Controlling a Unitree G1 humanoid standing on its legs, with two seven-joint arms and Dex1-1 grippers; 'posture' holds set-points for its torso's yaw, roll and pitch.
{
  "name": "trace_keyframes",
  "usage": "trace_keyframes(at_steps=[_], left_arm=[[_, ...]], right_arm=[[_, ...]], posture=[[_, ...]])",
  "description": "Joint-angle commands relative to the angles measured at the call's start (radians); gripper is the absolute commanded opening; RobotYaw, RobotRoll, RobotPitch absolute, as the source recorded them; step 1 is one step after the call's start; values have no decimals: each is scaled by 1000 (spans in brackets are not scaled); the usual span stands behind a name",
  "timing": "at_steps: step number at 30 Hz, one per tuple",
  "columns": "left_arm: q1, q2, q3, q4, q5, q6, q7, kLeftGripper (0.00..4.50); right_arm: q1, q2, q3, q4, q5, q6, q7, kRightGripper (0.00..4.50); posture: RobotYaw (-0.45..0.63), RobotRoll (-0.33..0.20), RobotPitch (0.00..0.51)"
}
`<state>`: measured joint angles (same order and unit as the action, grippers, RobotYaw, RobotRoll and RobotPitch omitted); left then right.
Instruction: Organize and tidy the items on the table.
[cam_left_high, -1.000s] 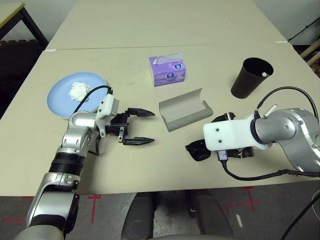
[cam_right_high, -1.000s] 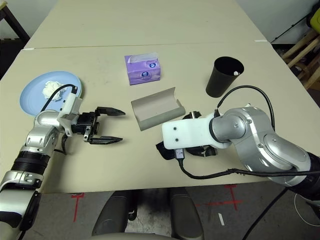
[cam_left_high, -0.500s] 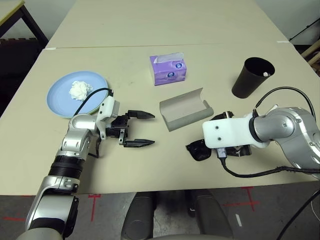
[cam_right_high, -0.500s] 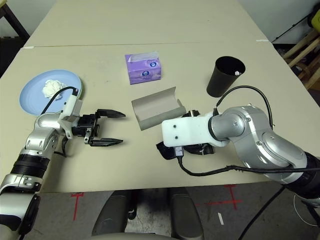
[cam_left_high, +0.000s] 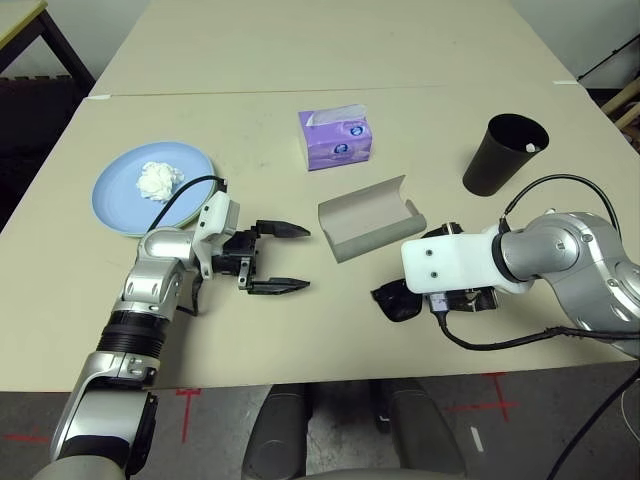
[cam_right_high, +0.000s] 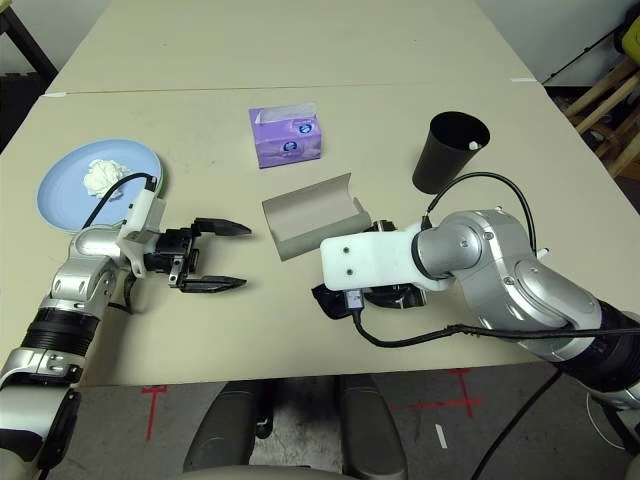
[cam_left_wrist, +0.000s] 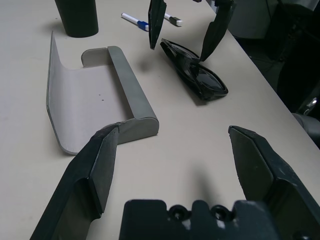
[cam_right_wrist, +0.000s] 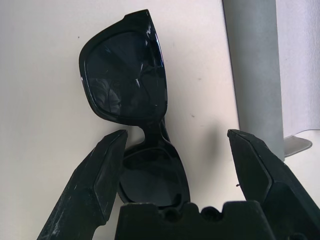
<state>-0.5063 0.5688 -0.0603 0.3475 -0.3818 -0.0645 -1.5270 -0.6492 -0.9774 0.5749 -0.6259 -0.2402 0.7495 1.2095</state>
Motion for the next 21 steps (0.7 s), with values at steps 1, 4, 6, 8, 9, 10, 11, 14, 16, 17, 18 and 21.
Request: trace_keyframes(at_steps=[1, 4, 6, 8, 9, 10, 11, 14, 16, 17, 18, 21], left_arm=[[4, 2, -17, -15, 11, 2, -3, 4464], [5, 3, -18, -12, 14, 0, -3, 4464], [6, 4, -19, -13, 15, 2, -3, 4464], [6, 4, -19, -13, 15, 3, -4, 4464], [6, 4, -19, -13, 15, 3, -4, 4464], [6, 4, -18, -13, 14, 3, -3, 4464], [6, 4, -18, -13, 14, 4, -3, 4464], [7, 5, -17, -13, 14, 4, -3, 4464], [8, 5, -17, -15, 14, 4, -2, 4464], [9, 5, -17, -16, 15, 5, -1, 4464], [9, 5, -18, -17, 15, 5, 0, 4464], [10, 6, -17, -18, 14, 6, 0, 4464]], right_arm=[[10, -6, 16, 0, -22, -18, 17, 4500], [14, -1, 25, 9, -41, -50, 18, 4500], [18, 3, 26, 12, -50, -64, 21, 4500], [20, 5, 29, 15, -61, -83, 26, 4500], [22, 6, 30, 17, -67, -91, 28, 4500], [23, 7, 31, 19, -71, -97, 32, 4500], [24, 9, 31, 21, -76, -104, 34, 4500], [29, 18, 28, 27, -87, -116, 42, 4500], [33, 24, 26, 32, -92, -122, 46, 4500], [34, 26, 24, 33, -95, -124, 48, 4500], [36, 28, 22, 35, -97, -126, 50, 4500], [40, 41, 19, 40, -105, -129, 54, 4500]], posture=[[74, 0, 222], [74, 0, 222], [75, 0, 223], [75, 0, 223], [75, 0, 223], [75, 0, 223], [75, 0, 223], [75, 0, 223], [81, 0, 221], [81, 0, 221], [81, 0, 221], [81, 0, 221]])
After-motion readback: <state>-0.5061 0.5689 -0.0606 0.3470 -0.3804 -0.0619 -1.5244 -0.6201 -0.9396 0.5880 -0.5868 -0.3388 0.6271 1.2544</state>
